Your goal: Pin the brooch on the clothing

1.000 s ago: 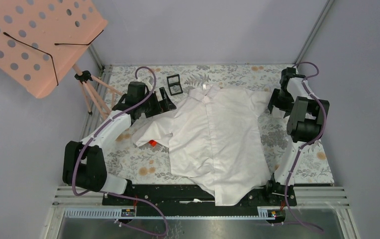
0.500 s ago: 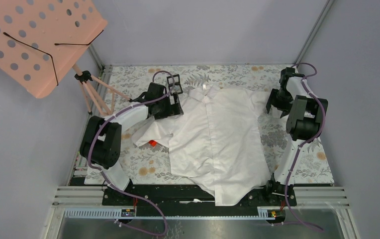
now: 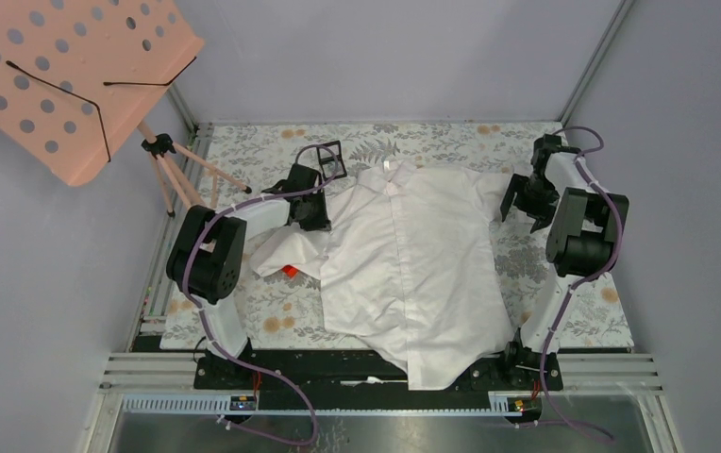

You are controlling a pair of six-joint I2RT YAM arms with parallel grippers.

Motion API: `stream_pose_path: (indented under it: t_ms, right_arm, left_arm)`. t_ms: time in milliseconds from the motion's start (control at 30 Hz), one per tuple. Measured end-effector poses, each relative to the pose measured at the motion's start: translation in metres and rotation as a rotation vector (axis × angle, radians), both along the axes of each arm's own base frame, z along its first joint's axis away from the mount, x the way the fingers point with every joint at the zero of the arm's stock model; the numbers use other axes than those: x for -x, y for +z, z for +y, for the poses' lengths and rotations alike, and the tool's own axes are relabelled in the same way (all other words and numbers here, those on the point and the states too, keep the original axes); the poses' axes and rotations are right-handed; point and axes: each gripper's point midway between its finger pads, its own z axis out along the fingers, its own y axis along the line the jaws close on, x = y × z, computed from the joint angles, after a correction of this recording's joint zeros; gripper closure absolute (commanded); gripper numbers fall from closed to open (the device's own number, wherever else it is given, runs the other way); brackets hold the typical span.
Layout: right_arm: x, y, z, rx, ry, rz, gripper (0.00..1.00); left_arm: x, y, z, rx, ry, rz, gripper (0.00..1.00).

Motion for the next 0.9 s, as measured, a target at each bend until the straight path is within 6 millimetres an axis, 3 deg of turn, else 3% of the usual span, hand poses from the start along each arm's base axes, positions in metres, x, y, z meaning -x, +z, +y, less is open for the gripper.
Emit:
stream_pose_path:
  t_ms: [133,333,500,600,733,800,900]
  right_arm:
    - [0.004,0.015,0.002,0.000,-0.011,-0.047,0.19]
    - [0.006,0.023,0.003,0.045,-0.015,-0.079,0.20]
    - [0.008,0.013,0.026,0.060,0.043,-0.066,0.20]
    - [0.005,0.013,0.035,0.057,0.059,-0.075,0.19]
    - [0.001,0.014,0.035,0.058,0.052,-0.093,0.18]
    - [0.000,0.017,0.034,0.059,0.051,-0.103,0.18]
    - [0.001,0.024,0.034,0.062,0.049,-0.124,0.18]
  left_arm:
    - [0.006,-0.002,0.025,-0.019,0.055,0.001,1.00]
    - [0.010,0.020,0.069,-0.011,0.181,-0.052,1.00]
    - [0.012,0.034,0.091,0.014,0.268,-0.091,0.72]
    - [0.010,0.043,0.073,0.024,0.216,-0.124,0.51]
    - [0.009,0.060,0.020,0.050,0.075,-0.174,0.33]
    - [0.006,0.066,-0.008,0.048,0.005,-0.196,0.27]
    - [0.005,0.059,-0.035,-0.001,-0.072,-0.199,0.23]
